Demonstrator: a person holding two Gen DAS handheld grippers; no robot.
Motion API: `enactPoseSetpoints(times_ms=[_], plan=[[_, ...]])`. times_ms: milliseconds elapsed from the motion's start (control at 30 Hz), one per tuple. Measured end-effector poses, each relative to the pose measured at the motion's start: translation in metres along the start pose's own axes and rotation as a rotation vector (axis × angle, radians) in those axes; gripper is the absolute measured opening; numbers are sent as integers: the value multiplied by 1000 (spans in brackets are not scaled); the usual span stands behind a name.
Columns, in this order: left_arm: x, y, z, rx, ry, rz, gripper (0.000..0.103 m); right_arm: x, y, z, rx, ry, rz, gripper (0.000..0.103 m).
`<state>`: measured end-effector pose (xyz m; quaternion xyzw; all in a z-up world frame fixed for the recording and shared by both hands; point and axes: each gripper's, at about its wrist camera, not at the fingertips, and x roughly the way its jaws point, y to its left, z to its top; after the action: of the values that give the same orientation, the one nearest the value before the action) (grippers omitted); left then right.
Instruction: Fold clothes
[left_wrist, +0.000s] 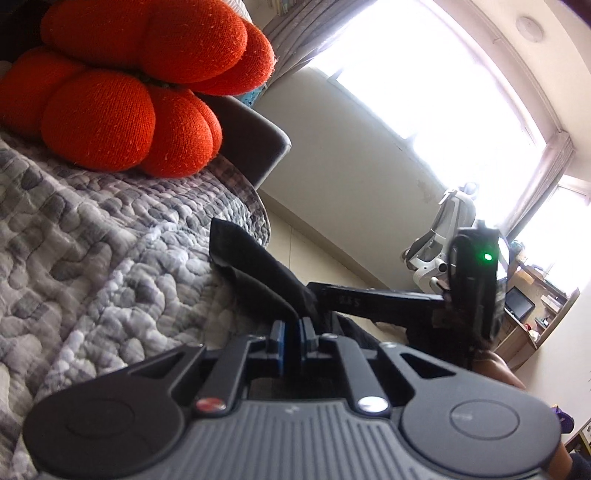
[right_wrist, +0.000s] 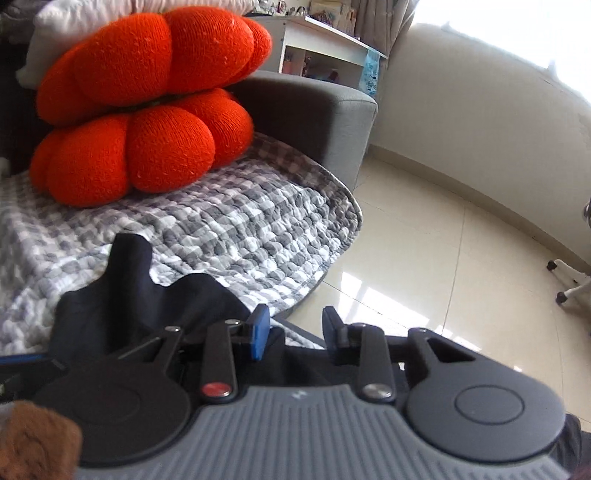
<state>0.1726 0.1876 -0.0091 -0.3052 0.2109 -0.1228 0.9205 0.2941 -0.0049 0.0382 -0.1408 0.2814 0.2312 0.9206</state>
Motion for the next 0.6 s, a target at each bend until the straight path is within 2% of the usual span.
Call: enactPoseSetpoints(times_ms=[100,133,233,367,400,433,467,500,533,567,600], plan=[[-5,4,2,-31,-29,24,8,-35,6,-6,-4,-47,113,36],[-7,5,3,-41,-45,46,12,-44,10,-9,-18,-57,154,38],[-11,9,4,-51,-75,118,19,-63,40,-20,-156,-73,243,38],[-13,16,6,-102,-84,124,22,-64,85,-26,-299,-76,294,38],[-14,17,6,-108,-93,131,24,-60,93,-26,-318,-69,282,34],[-15,17,6,-109,-99,133,27,-52,98,-27,-325,-50,250,22],[-16,17,6,-109,-104,134,30,-44,98,-26,-303,-33,236,11],[-17,17,7,-108,-105,130,36,-40,92,-24,-239,-23,255,5],[-17,17,7,-106,-104,125,40,-40,79,-22,-132,-21,300,5],[-17,16,7,-106,-104,117,41,-39,62,-21,-2,-22,367,5],[-17,17,7,-112,-105,106,42,-38,39,-24,177,-35,478,5]])
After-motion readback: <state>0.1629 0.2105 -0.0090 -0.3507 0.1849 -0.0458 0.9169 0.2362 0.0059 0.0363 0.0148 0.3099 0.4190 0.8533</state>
